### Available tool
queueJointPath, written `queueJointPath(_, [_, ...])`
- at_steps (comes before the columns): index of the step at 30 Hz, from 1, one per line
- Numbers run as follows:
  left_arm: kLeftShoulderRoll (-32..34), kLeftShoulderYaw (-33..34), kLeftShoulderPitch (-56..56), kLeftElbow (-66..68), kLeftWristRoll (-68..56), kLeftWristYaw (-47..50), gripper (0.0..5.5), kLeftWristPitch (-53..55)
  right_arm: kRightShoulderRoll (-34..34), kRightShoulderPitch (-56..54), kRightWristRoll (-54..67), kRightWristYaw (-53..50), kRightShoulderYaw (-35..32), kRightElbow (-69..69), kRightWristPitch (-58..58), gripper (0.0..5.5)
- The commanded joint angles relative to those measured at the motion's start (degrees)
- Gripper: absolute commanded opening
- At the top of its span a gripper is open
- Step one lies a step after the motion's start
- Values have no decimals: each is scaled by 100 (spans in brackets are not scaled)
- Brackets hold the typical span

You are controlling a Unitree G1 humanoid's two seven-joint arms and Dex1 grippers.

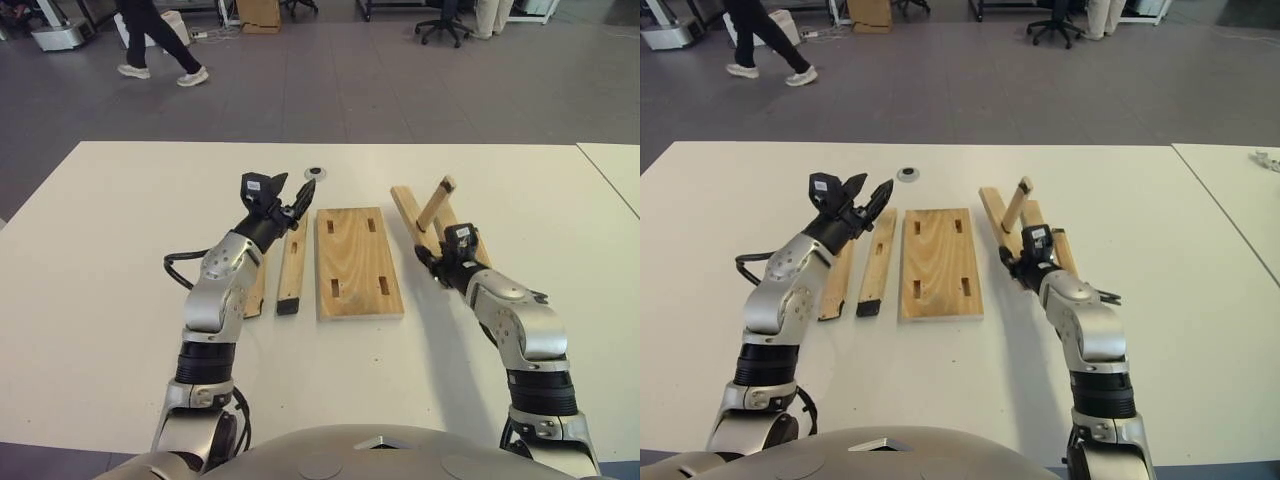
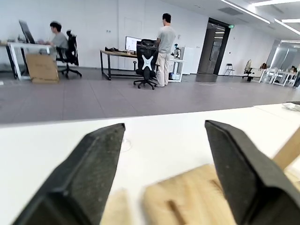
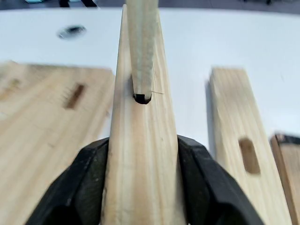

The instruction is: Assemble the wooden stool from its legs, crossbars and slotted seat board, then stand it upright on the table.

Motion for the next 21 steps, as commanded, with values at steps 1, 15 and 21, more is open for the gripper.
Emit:
queueJointPath(1, [-622,761,-658,14,-1926,743,352,1539,-424,-329,342,1039,223,-642,-715,208])
queueJointPath(15, [-767,1077,-792,-308,-3743,1561,193,2370,-627,-273,373,1772,813,-962,-1586,208])
queueJointPath(21, [-729,941,-531,-541,-3911,1608,102,2409,-694,-133,223,1813,944,-960,-1799,208])
